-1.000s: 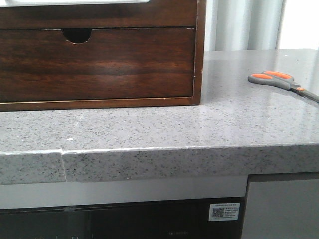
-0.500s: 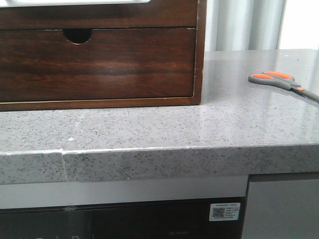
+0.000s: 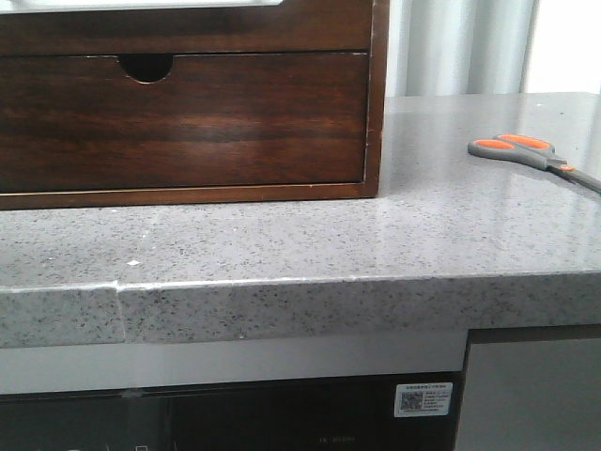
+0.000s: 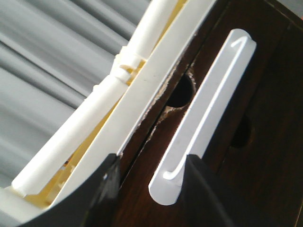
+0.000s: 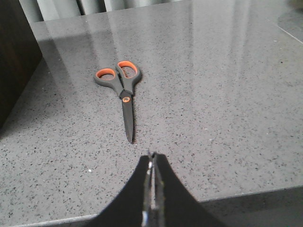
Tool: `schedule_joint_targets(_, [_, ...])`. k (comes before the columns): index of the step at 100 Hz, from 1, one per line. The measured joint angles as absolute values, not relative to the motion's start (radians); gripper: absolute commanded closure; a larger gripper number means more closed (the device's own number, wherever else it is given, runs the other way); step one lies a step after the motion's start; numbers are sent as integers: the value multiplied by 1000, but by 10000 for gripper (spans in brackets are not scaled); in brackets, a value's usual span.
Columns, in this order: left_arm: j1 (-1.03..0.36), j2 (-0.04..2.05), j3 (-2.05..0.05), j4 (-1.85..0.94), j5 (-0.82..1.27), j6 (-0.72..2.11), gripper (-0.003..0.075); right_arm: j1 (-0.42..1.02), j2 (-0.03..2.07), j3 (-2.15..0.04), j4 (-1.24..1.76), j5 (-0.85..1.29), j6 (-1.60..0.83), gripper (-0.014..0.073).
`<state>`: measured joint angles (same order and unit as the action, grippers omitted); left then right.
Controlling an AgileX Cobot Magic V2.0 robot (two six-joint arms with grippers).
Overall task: Put scissors in drawer with both arms
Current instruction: 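Hook the white handle with the left gripper and pull the drawer open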
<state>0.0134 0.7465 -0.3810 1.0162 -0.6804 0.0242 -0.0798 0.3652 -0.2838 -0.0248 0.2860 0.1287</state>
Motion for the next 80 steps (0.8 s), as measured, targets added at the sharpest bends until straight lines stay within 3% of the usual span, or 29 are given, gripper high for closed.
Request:
schedule_joint_targets(34, [-73, 927, -488, 1085, -675, 83, 425, -80, 365, -284, -25, 288, 129, 640])
schedule_joint_targets(58, [-187, 1040, -571, 1085, -549, 111, 425, -80, 365, -284, -25, 288, 129, 640])
schedule_joint_targets(80, [-209, 1107, -605, 1085, -496, 132, 425, -80, 365, -284, -25, 288, 131, 640])
